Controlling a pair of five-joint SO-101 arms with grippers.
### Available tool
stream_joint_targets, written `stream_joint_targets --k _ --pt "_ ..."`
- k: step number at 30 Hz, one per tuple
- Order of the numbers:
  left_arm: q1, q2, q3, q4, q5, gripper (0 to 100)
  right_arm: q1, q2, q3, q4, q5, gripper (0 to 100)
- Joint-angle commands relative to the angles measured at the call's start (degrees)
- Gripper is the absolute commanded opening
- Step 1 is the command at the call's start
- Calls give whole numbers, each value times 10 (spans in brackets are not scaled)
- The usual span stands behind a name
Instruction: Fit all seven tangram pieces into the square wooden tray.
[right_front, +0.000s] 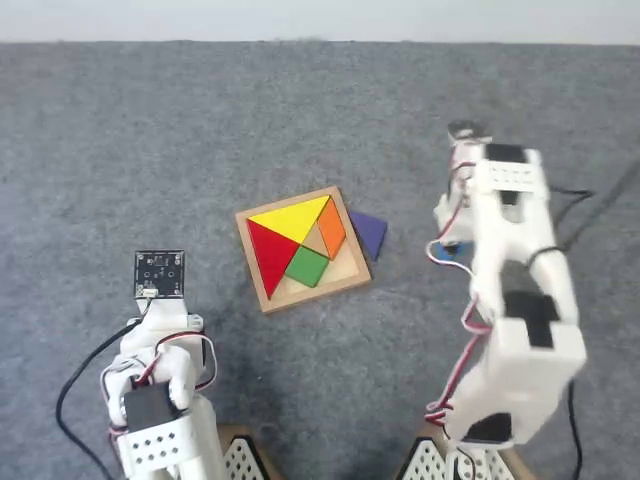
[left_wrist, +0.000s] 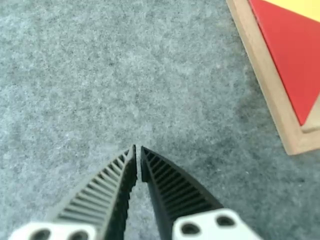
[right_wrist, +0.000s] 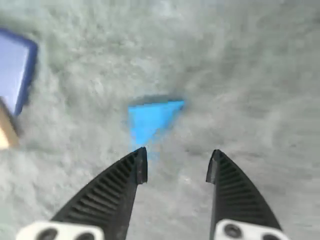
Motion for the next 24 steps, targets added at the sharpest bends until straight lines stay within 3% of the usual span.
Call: stream_joint_targets --k 1,6,13,24 --pt "-2 -11 -5 3 -5 15 4 -113 -34 38 94 209" --pt "-2 -11 -5 3 -5 15 -30 -80 -33 37 84 209" --pt "-2 -11 -5 3 -5 15 -51 91 -81 -42 -134 209" --pt "-2 -11 -5 3 -5 15 -48 231 -192 19 -149 197"
